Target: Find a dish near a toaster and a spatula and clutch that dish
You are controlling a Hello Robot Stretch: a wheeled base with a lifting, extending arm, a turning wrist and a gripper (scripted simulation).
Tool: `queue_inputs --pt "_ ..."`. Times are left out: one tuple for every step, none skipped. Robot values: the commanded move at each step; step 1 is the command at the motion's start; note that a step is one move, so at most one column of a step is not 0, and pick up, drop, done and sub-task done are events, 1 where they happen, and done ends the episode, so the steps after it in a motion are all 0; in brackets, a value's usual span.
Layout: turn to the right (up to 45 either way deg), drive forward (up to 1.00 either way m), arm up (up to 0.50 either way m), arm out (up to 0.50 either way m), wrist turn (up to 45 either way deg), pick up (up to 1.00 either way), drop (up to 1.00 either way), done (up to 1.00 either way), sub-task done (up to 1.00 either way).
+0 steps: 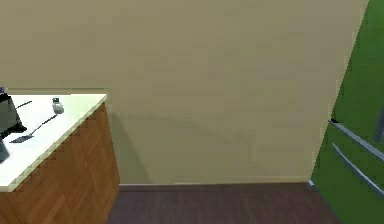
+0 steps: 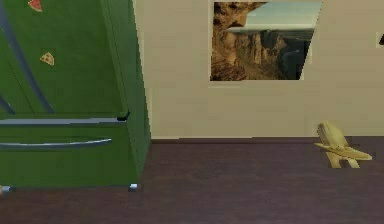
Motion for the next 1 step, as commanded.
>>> queue_inputs --pt "-6.0 0.0 0.0 0.0 0.0 0.0 0.0 0.0 0.0"
